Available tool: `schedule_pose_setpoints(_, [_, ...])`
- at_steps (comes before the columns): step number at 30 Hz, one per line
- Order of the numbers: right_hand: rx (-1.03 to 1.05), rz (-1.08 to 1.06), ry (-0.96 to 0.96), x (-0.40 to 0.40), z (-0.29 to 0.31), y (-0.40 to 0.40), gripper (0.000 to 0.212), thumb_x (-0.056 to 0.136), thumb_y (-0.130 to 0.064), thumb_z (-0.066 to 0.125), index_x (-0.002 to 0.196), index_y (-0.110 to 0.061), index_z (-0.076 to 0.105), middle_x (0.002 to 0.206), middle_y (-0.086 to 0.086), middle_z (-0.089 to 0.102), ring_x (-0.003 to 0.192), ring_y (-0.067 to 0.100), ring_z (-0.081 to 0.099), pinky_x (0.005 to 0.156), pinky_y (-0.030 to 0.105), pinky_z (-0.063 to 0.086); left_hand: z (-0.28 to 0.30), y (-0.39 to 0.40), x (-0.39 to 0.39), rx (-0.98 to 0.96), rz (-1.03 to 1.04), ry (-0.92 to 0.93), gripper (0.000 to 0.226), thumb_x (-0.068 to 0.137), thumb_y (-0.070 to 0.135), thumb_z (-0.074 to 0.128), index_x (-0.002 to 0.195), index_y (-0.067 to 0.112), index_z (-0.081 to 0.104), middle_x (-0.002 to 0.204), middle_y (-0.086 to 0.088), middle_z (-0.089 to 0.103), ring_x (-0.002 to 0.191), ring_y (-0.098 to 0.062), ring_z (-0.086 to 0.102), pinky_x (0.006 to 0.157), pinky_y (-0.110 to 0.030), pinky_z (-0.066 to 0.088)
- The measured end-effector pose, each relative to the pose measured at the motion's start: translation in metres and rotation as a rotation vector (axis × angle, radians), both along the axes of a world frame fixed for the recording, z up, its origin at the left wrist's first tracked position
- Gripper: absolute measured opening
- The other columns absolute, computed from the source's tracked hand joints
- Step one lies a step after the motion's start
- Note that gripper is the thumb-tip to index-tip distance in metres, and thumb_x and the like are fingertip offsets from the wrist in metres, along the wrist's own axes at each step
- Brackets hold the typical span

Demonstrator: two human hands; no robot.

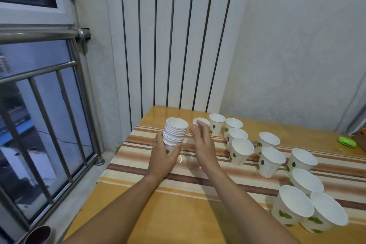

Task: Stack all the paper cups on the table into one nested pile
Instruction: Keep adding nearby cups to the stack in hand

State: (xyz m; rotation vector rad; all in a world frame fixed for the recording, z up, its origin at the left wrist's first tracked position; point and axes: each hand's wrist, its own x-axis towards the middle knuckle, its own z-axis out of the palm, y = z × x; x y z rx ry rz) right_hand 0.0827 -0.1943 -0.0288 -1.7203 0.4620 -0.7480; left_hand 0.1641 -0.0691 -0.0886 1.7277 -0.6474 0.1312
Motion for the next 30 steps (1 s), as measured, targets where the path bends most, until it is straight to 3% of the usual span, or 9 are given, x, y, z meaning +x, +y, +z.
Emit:
schedule_pose_setpoints(3, [-0.027, -0.163, -0.001, 0.008, -0.019, -0.017, 0.041, 0.104, -0.049, 0.057, 0.134, -0.023, 0.054, 0.130, -0.006, 0.062, 0.123, 0.015, 0.059, 0.101, 0.035, 0.049, -0.004, -0.006, 0.004, 0.000, 0.003, -0.009, 0.041, 0.096, 0.033, 0.074, 0.123, 0.026, 0.044, 0.117, 0.002, 0.063, 0.110, -0.024, 0.060, 0.086, -0.041, 0.052])
schedule_pose_setpoints(8, [-0.116, -0.343, 0.096, 0.027, -0.043, -0.038, 0.061, 0.092, -0.050, 0.073, 0.136, -0.016, 0.048, 0.134, 0.002, 0.054, 0.124, 0.024, 0.055, 0.103, 0.043, 0.050, -0.006, -0.011, 0.006, 0.004, 0.017, -0.019, 0.042, 0.097, 0.029, 0.074, 0.126, 0.020, 0.045, 0.115, 0.002, 0.062, 0.108, -0.020, 0.059, 0.080, -0.015, 0.043])
schedule_pose_setpoints(13, [-0.138, -0.369, 0.197, 0.047, -0.059, -0.048, 0.077, 0.084, -0.050, 0.080, 0.142, -0.015, 0.042, 0.144, 0.007, 0.052, 0.133, 0.029, 0.049, 0.107, 0.051, 0.048, -0.008, -0.011, 0.007, 0.014, 0.001, -0.032, 0.047, 0.092, 0.044, 0.068, 0.127, 0.025, 0.043, 0.116, 0.002, 0.063, 0.108, -0.018, 0.061, 0.083, -0.027, 0.050])
schedule_pose_setpoints(15, [-0.134, -0.379, 0.223, 0.054, -0.060, -0.052, 0.081, 0.082, -0.049, 0.083, 0.143, -0.016, 0.041, 0.145, 0.007, 0.052, 0.135, 0.030, 0.049, 0.107, 0.052, 0.048, -0.009, -0.010, 0.006, 0.030, -0.007, -0.041, 0.047, 0.092, 0.045, 0.068, 0.128, 0.026, 0.043, 0.117, 0.004, 0.062, 0.108, -0.016, 0.061, 0.084, -0.023, 0.050])
schedule_pose_setpoints(18, [-0.133, -0.413, 0.247, 0.062, -0.060, -0.057, 0.081, 0.078, -0.050, 0.085, 0.139, -0.017, 0.043, 0.143, 0.007, 0.056, 0.132, 0.031, 0.054, 0.104, 0.054, 0.050, -0.008, -0.009, 0.006, 0.044, -0.011, -0.045, 0.050, 0.090, 0.049, 0.067, 0.129, 0.027, 0.044, 0.118, 0.006, 0.062, 0.109, -0.012, 0.060, 0.082, -0.008, 0.044])
schedule_pose_setpoints(24, [-0.118, -0.399, 0.256, 0.066, -0.050, -0.064, 0.060, 0.081, -0.036, 0.084, 0.129, -0.017, 0.054, 0.131, 0.005, 0.065, 0.122, 0.029, 0.061, 0.102, 0.053, 0.051, -0.007, -0.008, 0.004, 0.072, 0.000, -0.076, 0.057, 0.086, 0.042, 0.074, 0.134, 0.027, 0.046, 0.118, 0.005, 0.061, 0.107, -0.007, 0.058, 0.083, -0.004, 0.042])
schedule_pose_setpoints(27, [-0.145, -0.363, 0.232, 0.060, -0.048, -0.059, 0.054, 0.083, -0.035, 0.082, 0.124, -0.016, 0.053, 0.123, 0.004, 0.063, 0.115, 0.027, 0.061, 0.098, 0.051, 0.053, -0.009, -0.008, 0.005, 0.061, 0.063, -0.098, 0.063, 0.082, 0.037, 0.076, 0.136, 0.024, 0.047, 0.116, 0.003, 0.061, 0.105, -0.015, 0.057, 0.086, -0.013, 0.046])
schedule_pose_setpoints(30, [-0.161, -0.327, 0.162, 0.051, -0.045, -0.052, 0.058, 0.084, -0.039, 0.081, 0.127, -0.016, 0.051, 0.121, 0.002, 0.060, 0.110, 0.025, 0.060, 0.094, 0.047, 0.055, -0.007, -0.008, 0.005, 0.034, 0.115, -0.055, 0.066, 0.077, 0.049, 0.068, 0.134, 0.021, 0.048, 0.112, 0.001, 0.061, 0.105, -0.025, 0.058, 0.088, -0.039, 0.051])
